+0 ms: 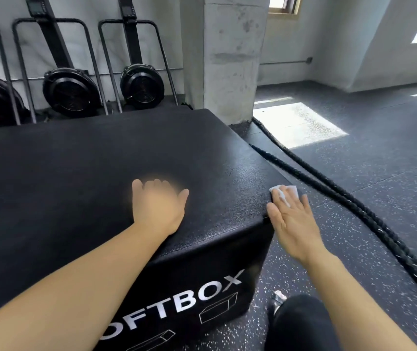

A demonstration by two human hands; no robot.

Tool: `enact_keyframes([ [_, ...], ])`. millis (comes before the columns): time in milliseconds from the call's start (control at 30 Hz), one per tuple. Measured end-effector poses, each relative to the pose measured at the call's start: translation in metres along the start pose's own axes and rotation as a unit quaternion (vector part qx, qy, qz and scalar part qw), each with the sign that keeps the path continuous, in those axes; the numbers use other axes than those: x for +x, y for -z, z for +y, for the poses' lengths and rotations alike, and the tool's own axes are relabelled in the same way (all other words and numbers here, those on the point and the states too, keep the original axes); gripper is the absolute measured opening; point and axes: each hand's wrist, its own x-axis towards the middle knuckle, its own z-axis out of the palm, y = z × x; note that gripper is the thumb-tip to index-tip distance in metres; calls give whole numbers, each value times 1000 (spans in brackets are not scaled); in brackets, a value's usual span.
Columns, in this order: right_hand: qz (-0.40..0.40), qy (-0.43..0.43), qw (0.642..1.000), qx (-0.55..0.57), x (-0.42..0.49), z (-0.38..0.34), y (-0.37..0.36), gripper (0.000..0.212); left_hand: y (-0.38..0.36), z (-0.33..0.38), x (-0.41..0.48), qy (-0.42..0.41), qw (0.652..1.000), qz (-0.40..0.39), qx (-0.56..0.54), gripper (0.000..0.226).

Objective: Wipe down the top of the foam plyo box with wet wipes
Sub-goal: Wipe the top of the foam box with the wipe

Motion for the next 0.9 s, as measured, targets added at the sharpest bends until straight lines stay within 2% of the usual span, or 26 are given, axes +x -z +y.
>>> enact_keyframes([
  [67, -3, 7, 1000, 9, -7, -22, -5, 69, -1, 1, 1, 0, 1000, -1, -1, 60],
  [167, 11, 90, 996, 8, -24, -62, -17, 68, -2, 2, 2, 4, 1000, -5, -4, 61],
  [267, -15, 167, 986, 13, -37, -95, -28, 63, -3, 4, 1, 6, 1000, -7, -5, 61],
  [433, -17, 235, 972, -12, -28, -88, -19, 60, -5, 2, 0, 5, 1000, -1, -9, 60],
  [533, -12, 197, 980, -19, -14, -56, -8, 53, -5, 2, 1, -1, 1000, 5, -6, 62],
  [700, -46, 82, 994, -50, 12, 0, 10, 60, -3, 2, 0, -7, 1000, 4, 6, 61],
  [800, -53, 32, 997, -41, 27, 9, 15, 55, -1, 3, 0, -8, 1000, 3, 6, 62],
  [900, -108, -34, 993, -42, 39, -4, 14, 63, 0, 3, -1, -7, 1000, 0, 2, 62],
])
